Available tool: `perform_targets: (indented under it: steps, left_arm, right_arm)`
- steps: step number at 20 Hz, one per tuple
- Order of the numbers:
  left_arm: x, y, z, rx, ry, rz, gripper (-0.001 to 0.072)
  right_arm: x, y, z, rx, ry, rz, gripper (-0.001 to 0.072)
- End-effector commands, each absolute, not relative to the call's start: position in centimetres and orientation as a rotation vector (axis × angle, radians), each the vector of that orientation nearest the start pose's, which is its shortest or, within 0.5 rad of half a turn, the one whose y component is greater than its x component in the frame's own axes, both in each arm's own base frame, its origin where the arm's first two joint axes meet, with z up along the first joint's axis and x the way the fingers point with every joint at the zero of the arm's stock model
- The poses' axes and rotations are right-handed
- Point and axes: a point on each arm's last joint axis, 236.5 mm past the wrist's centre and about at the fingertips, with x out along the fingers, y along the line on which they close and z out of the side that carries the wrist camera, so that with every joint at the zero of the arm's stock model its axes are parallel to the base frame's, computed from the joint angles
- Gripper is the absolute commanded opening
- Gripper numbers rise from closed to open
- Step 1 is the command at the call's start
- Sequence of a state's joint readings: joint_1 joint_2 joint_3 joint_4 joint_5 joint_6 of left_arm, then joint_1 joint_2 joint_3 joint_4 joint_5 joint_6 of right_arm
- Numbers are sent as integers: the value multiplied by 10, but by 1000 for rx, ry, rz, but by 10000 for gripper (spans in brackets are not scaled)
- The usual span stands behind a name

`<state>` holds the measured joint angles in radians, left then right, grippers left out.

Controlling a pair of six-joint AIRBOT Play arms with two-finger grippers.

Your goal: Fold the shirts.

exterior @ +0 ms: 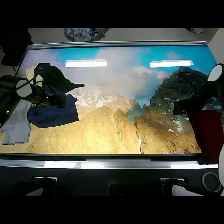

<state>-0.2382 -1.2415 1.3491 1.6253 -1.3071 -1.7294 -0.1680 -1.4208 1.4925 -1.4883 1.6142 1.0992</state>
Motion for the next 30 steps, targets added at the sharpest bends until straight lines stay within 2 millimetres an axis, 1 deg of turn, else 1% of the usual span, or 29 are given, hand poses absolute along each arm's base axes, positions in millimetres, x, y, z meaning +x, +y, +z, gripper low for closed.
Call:
perform_targets:
  steps: [1, 13, 14, 15, 17, 19, 20, 21, 22, 24, 26, 27, 28, 29, 30]
  left_arm:
    - [382, -80, 81, 48, 1195, -77, 616]
    - [382, -80, 81, 48, 1195, -77, 616]
    - [382, -80, 81, 48, 1195, -77, 616]
    - [382, -80, 81, 48, 1195, -77, 616]
    - [382, -80, 81, 48, 1195, -77, 616]
    - [383, -80, 81, 47, 1189, -78, 616]
    - [389, -82, 82, 43, 1163, -82, 616]
    - [396, -85, 84, 35, 1136, -89, 615]
    - [400, -91, 86, 16, 1116, -106, 616]
    - [408, -104, 90, -32, 1078, -143, 616]
    - [429, -109, 101, -50, 980, -155, 618]
    - [441, -106, 108, -55, 926, -149, 620]
    - [451, -98, 110, -70, 898, -131, 620]
    - [459, -81, 106, -86, 918, -92, 644]
    - [465, -59, 98, -119, 965, -38, 695]
  right_arm:
    - [358, -41, 48, -185, 1504, 294, 624]
    - [360, -41, 48, -187, 1496, 291, 624]
    - [374, -46, 49, -214, 1440, 270, 624]
    - [402, -57, 53, -285, 1326, 235, 624]
    - [443, -70, 67, -356, 1152, 173, 624]
    - [474, -76, 84, -383, 1006, 126, 624]
    - [485, -78, 91, -392, 954, 110, 624]
    - [494, -80, 98, -401, 907, 95, 624]
    - [500, -81, 104, -405, 872, 84, 624]
    - [519, -83, 121, -413, 768, 56, 624]
    - [533, -84, 138, -414, 678, 33, 624]
    - [535, -81, 141, -383, 659, 29, 625]
    - [533, -76, 139, -331, 667, 36, 626]
    - [528, -69, 136, -286, 693, 54, 625]
    - [521, -64, 130, -265, 727, 75, 626]
